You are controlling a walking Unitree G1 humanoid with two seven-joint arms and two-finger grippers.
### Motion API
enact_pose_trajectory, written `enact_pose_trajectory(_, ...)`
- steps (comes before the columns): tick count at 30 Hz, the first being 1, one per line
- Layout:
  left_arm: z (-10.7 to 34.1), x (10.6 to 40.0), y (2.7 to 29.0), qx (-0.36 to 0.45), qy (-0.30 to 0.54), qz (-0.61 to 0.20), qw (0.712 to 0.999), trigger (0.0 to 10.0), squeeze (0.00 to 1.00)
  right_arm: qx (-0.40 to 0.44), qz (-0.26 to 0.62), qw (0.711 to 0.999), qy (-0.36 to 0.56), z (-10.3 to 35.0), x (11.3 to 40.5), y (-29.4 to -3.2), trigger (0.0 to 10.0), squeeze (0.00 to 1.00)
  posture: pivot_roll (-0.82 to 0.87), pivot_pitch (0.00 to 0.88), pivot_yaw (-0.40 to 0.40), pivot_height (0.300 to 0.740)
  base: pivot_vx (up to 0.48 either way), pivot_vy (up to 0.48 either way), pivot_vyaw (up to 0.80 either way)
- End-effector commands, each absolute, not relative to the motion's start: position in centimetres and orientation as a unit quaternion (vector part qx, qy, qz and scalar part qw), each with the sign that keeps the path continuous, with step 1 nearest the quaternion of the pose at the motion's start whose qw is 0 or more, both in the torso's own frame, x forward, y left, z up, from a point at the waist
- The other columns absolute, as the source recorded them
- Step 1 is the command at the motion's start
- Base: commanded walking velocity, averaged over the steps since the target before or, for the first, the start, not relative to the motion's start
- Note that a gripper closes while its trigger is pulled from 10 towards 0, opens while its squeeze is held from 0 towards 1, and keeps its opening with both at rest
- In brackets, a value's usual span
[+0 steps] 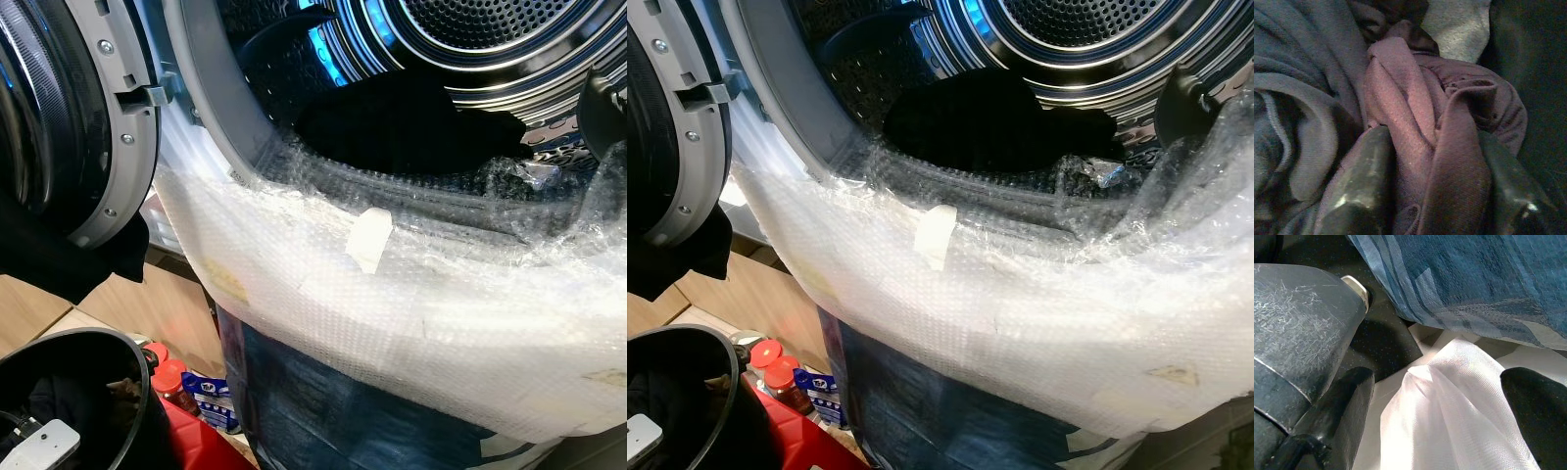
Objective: Clothes washing
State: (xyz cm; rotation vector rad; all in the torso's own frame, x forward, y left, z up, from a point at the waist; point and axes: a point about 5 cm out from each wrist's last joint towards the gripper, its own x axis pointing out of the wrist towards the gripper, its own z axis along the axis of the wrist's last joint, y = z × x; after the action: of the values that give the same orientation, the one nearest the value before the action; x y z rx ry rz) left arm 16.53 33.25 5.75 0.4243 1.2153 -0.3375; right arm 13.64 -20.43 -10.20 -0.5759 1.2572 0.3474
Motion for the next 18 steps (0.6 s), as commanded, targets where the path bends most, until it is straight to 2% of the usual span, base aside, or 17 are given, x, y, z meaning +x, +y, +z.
enact_pose_trajectory(1, 5.1, 15.5, 33.1, 0.183, 0.587, -0.17, 0.77, 0.0, 0.0, -0.216, 0.215, 0.754, 0.582, -11.0, 12.3, -16.4, 10.0, 0.0, 0.13, 0.069, 0.079, 0.74, 0.0, 0.0, 0.0)
enact_pose_trajectory(18, 6.9, 15.3, 33.6, 0.185, 0.579, -0.197, 0.769, 0.0, 0.0, -0.217, 0.219, 0.759, 0.574, -10.9, 12.8, -15.7, 10.0, 0.0, 0.15, 0.062, 0.074, 0.74, 0.0, 0.0, 0.0)
